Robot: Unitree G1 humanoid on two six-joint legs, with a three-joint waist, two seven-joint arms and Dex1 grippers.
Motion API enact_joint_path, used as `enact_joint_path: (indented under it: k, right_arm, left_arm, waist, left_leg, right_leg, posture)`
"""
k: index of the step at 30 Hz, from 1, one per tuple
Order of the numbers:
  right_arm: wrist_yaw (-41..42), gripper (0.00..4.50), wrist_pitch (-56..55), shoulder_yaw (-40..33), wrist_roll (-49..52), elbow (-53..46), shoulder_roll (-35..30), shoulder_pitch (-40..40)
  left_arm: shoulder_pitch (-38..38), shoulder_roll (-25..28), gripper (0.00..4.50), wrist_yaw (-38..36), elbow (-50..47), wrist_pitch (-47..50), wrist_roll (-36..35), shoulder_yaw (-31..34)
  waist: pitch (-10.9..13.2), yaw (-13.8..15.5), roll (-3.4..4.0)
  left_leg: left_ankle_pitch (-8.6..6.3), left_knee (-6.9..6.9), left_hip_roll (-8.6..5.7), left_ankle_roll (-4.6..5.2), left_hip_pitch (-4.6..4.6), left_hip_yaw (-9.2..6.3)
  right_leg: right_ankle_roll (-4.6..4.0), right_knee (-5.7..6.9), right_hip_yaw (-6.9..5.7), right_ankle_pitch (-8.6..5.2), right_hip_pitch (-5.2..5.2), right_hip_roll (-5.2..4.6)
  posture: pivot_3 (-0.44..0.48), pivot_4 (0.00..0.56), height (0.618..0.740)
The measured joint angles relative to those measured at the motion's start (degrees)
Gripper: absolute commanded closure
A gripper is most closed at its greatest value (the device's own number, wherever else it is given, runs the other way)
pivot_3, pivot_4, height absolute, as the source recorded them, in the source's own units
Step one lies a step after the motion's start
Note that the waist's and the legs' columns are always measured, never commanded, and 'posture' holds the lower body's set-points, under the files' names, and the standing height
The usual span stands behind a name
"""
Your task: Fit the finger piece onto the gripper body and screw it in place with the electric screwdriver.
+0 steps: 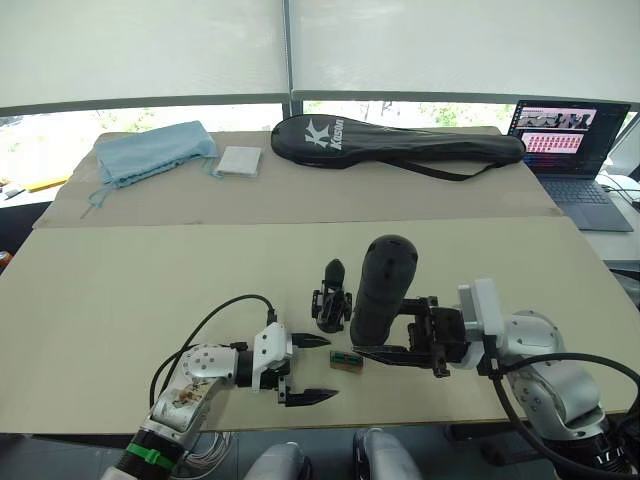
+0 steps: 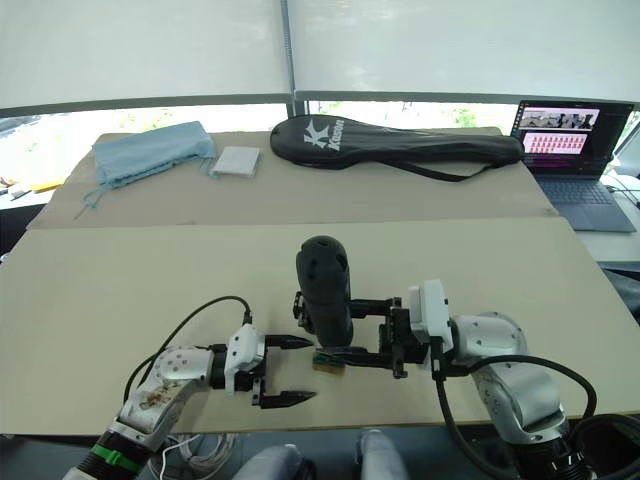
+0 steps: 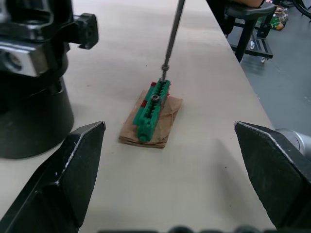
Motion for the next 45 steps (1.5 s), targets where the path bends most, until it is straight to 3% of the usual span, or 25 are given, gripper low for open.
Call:
enact_joint_path:
  k: [15, 25, 33, 45]
  right_arm:
    - [-2.4, 2.60, 5.2, -3.4, 5.7, -3.2, -2.5, -3.9]
    - [-7.1, 2.60, 10.1, -8.6, 12.5, -5.3, -4.7, -9.2]
    - [-10.6, 2.60, 14.5, -11.5, 17.4, -2.1, -5.4, -16.8]
    - [-13.2, 2.60, 20.0, -11.4, 20.0, 5.7, -4.0, -26.7]
  left_arm:
    - [1.3, 3.6, 0.00, -5.3, -4.6, 1.4, -10.5, 8.0]
    - [-0.6, 8.9, 0.00, -4.0, -11.6, 15.1, -22.1, 15.7]
    - [-6.6, 9.0, 0.00, -2.6, -11.4, 18.8, -24.4, 18.3]
    - [-8.8, 8.8, 0.00, -2.6, -8.4, 19.6, -24.4, 19.4]
  waist:
    - [0.1, -0.2, -0.08]
    - [0.1, -0.2, -0.12]
    - [0.2, -0.3, -0.17]
    - [0.2, -0.2, -0.18]
  left_leg:
    - [0.00, 0.01, 0.00, 0.00, -0.05, 0.00]
    - [0.00, -0.01, -0.01, -0.01, -0.05, 0.00]
    - [0.01, -0.03, 0.00, -0.03, -0.05, -0.01]
    - [0.01, -0.03, 0.00, -0.03, -0.15, -0.01]
  right_leg:
    - [0.00, -0.01, 0.00, 0.00, -0.04, -0.01]
    - [-0.01, -0.02, -0.03, 0.00, -0.05, 0.00]
    - [-0.02, -0.02, -0.04, 0.01, -0.07, 0.01]
    - [-0.03, -0.03, -0.03, 0.01, -0.15, 0.00]
  posture:
    - [0.000, 0.150, 0.740]
    - [0.000, 0.150, 0.740]
    - [0.000, 0.150, 0.740]
    - [0.000, 0.150, 0.740]
